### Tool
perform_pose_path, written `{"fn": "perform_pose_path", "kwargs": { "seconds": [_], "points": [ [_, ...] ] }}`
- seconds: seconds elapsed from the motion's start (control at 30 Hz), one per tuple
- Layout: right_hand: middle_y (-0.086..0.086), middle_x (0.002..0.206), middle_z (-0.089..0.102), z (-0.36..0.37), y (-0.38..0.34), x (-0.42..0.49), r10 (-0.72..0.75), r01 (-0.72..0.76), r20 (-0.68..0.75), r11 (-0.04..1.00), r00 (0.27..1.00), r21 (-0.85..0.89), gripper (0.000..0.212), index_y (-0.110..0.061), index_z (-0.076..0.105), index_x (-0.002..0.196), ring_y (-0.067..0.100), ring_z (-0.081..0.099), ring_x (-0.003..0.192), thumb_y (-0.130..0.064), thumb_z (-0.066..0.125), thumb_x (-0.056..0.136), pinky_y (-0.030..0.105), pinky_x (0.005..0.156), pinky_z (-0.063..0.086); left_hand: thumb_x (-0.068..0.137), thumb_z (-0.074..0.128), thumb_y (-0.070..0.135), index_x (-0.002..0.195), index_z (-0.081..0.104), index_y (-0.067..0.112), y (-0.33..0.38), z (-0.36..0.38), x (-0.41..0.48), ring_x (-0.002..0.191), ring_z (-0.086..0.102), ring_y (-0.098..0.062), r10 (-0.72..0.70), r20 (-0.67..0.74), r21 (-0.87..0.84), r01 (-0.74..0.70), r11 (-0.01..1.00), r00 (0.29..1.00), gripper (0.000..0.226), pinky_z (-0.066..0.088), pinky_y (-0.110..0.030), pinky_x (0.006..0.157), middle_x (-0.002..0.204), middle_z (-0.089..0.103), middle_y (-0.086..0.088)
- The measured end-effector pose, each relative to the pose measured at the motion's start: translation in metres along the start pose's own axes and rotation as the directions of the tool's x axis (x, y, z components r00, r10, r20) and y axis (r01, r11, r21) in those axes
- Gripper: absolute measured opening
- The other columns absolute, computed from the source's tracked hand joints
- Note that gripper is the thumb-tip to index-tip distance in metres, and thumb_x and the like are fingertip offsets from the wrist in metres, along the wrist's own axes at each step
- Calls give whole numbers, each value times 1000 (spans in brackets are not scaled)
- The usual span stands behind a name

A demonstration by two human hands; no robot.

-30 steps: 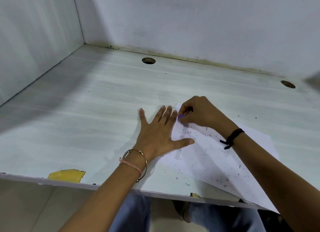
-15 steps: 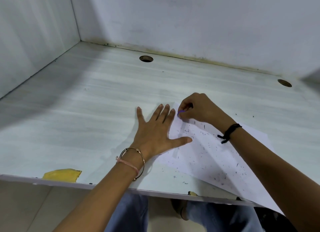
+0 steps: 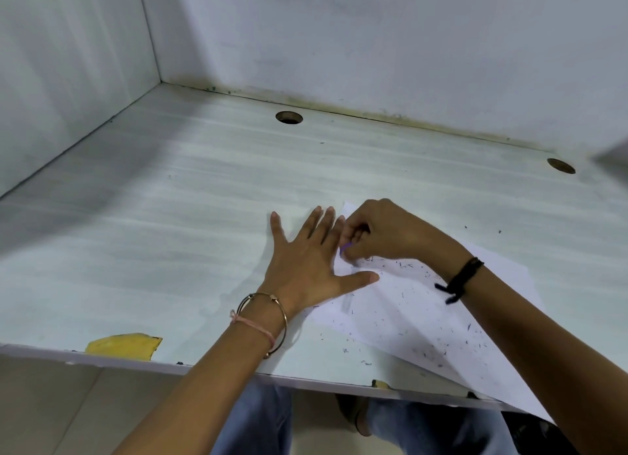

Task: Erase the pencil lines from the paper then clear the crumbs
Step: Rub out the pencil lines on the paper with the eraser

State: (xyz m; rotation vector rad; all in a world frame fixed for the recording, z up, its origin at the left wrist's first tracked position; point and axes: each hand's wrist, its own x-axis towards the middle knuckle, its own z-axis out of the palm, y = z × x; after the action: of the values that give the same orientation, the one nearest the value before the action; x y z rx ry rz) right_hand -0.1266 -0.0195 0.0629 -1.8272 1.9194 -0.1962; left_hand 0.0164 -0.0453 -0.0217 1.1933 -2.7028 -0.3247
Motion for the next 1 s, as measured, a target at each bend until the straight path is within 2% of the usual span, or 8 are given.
{"fn": "perform_pose_path", "kwargs": {
  "seconds": [0.07,0.2,0.37,0.47,0.57,0.73,0.83,1.0],
  "points": [
    [3,69,69,-2,6,2,5,-4,-44,1000,999,21,7,-12,75,78,13,61,63,-8,71,74,27,63,51,72,15,93,156,-2,32,0,-1,1,148,-17,-6,-2,12,2,2,1000,1000,106,-17,-69,107,164,-10,8],
    [7,68,68,-15,22,16,74,-54,-215,994,974,96,5,-3,74,80,-2,51,42,-6,71,77,10,39,34,74,19,92,157,-1,28,2,-3,-1,147,-18,-4,-18,22,-15,18,1000,1000,106,-19,-67,108,163,-11,10],
    [8,79,72,-1,34,9,99,-51,-239,978,966,200,4,-12,74,82,10,61,67,-14,72,80,10,58,43,80,25,86,154,15,28,2,-4,-2,148,-12,-3,-33,-3,-72,33,997,999,95,-16,-66,110,164,-2,11],
    [11,78,71,7,44,-9,154,13,-219,790,963,613,10,-3,72,90,14,61,65,-12,71,84,14,59,48,85,28,81,144,31,24,7,-4,3,148,9,-8,-55,-93,-86,47,995,994,82,-8,-68,111,159,21,10],
    [14,88,71,8,54,-14,253,15,-235,650,938,760,14,0,68,94,18,65,65,-10,69,86,19,64,53,83,30,83,145,30,26,10,-3,8,146,15,-12,-51,-126,-85,41,996,991,83,-6,-70,110,152,27,8],
    [8,70,70,13,35,-13,106,-2,-280,938,954,346,1,-13,73,78,8,60,57,-12,72,79,12,54,46,76,10,89,156,2,32,9,0,12,150,-13,-13,-60,-9,17,61,998,998,98,-14,-69,109,164,-6,5],
    [4,71,69,17,22,-8,-26,70,-254,984,967,166,3,-9,72,78,5,55,56,-8,69,77,11,52,41,71,2,91,156,-3,31,9,1,13,149,-16,-13,-52,-9,33,52,998,999,104,-13,-70,108,164,-10,3],
    [2,76,65,-7,33,18,67,-42,-342,996,937,80,7,-4,72,81,16,59,69,-7,66,80,22,59,44,78,14,88,156,-3,32,9,-1,12,148,-19,-11,-61,22,17,60,998,998,98,-17,-68,108,164,-13,5]
  ]
}}
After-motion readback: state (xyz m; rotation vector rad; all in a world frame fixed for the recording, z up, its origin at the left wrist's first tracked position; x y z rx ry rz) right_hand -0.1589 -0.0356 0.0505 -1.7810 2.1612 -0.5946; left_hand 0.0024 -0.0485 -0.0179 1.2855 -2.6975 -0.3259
